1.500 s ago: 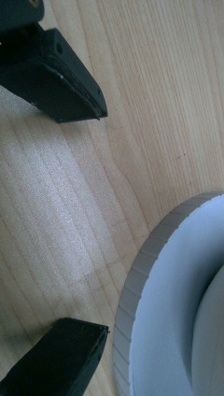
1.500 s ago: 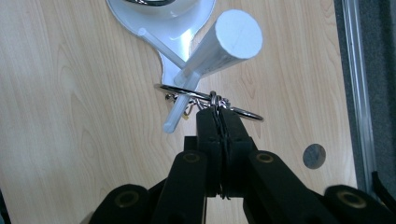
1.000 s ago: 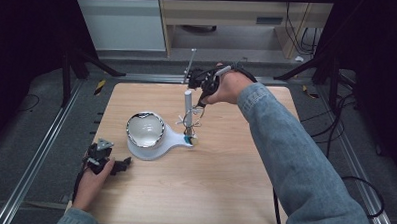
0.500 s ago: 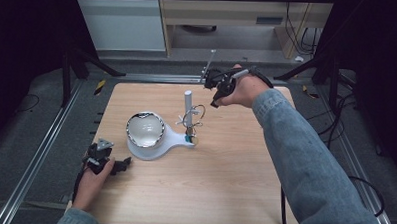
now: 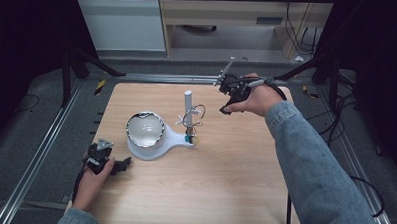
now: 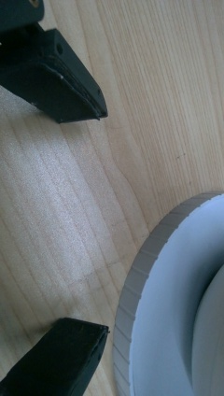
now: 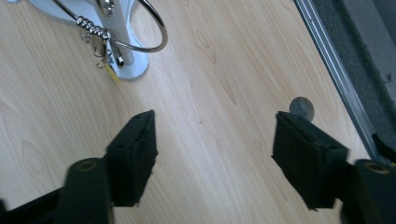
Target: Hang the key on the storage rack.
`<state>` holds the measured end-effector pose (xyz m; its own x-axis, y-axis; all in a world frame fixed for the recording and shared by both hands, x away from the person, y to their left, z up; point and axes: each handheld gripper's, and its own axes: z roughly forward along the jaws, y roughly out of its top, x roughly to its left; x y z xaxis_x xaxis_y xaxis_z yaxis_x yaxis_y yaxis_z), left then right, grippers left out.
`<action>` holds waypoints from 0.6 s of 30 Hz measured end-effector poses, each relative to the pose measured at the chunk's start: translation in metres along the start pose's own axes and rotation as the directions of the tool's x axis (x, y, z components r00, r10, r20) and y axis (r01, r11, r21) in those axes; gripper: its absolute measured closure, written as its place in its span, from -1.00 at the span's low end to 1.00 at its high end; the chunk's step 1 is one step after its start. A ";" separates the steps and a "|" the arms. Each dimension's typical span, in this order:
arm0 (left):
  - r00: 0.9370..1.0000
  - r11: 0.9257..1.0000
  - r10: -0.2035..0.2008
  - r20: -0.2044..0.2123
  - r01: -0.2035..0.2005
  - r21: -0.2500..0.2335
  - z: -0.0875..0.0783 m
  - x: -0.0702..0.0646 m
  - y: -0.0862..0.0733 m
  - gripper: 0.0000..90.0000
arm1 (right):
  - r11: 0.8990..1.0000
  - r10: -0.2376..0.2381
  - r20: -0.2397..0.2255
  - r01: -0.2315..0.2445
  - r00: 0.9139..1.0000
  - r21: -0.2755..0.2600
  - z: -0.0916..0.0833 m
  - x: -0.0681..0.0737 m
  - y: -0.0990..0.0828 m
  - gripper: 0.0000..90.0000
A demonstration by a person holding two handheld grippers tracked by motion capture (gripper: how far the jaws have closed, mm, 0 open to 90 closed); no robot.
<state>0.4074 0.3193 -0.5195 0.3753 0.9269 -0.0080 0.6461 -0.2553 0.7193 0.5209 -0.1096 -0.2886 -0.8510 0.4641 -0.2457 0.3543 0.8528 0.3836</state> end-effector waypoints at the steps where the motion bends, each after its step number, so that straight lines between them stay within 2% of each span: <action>1: 1.000 1.000 0.000 0.000 0.000 0.000 0.000 0.000 0.000 -1.00 | 1.000 0.002 0.002 -0.002 1.000 -0.007 0.001 -0.001 -0.003 -0.41; 6: 1.000 1.000 0.000 0.000 0.000 0.000 0.000 0.000 0.000 -1.00 | 0.998 0.049 0.007 -0.048 0.999 -0.043 0.004 -0.002 -0.014 -0.60; 12: 1.000 1.000 0.000 0.000 0.000 0.000 0.000 0.000 0.000 -1.00 | 0.997 0.065 -0.001 -0.065 0.998 -0.050 0.014 -0.002 -0.028 -0.81; 18: 1.000 1.000 0.000 0.000 0.000 -0.001 0.000 0.000 0.000 -1.00 | 0.995 0.083 -0.007 -0.083 0.997 -0.060 0.023 -0.002 -0.043 -0.84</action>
<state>0.4074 0.3193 -0.5196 0.3758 0.9267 -0.0081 0.6455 -0.2555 0.7197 0.5162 -0.1411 -0.3253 -0.8215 0.5314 -0.2069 0.4000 0.7956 0.4550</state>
